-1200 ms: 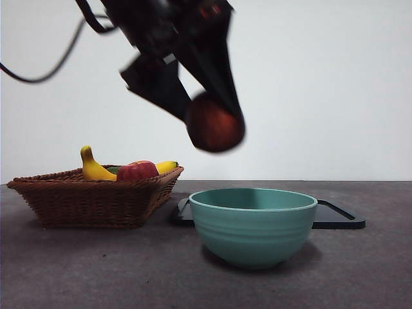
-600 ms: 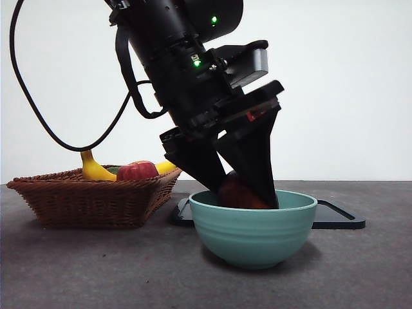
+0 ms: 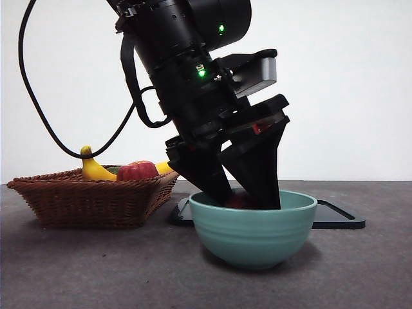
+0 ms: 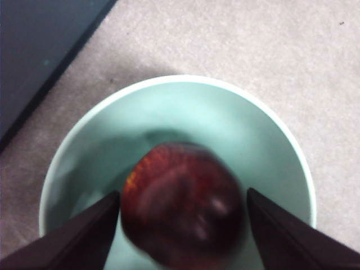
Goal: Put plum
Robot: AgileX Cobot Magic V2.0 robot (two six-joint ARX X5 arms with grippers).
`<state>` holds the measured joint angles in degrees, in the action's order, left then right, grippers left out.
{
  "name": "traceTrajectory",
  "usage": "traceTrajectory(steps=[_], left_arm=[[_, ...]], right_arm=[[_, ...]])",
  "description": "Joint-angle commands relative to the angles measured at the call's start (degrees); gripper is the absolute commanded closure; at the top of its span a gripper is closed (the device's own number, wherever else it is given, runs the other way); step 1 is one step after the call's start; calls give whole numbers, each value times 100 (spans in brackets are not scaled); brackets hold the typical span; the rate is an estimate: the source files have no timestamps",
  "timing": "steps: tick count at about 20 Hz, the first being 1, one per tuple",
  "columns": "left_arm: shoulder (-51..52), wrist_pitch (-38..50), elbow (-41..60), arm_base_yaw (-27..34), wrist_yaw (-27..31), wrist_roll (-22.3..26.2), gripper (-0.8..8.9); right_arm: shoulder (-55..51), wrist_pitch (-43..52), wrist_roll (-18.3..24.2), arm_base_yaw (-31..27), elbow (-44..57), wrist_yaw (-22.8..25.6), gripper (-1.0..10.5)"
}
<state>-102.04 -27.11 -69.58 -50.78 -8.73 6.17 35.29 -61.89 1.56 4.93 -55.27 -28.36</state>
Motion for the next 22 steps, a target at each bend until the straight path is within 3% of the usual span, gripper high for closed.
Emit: traceTrajectory(steps=[1, 7, 12, 19, 22], left_arm=[[-107, 4, -114, -63, 15, 68, 435], [151, -31, -203, -55, 15, 20, 436], [1082, -39, -236, 149, 20, -142, 436], [2745, -595, -232, 1167, 4, -437, 439], [3285, -940, -37, 1799, -389, -452, 439]], right_arm=[[22, 50, -2, 24, -107, -11, 566], [22, 50, -2, 24, -107, -11, 566], [22, 50, -2, 24, -107, -11, 566], [24, 66, -2, 24, -107, -13, 566], [24, 87, -2, 24, -107, -13, 566]])
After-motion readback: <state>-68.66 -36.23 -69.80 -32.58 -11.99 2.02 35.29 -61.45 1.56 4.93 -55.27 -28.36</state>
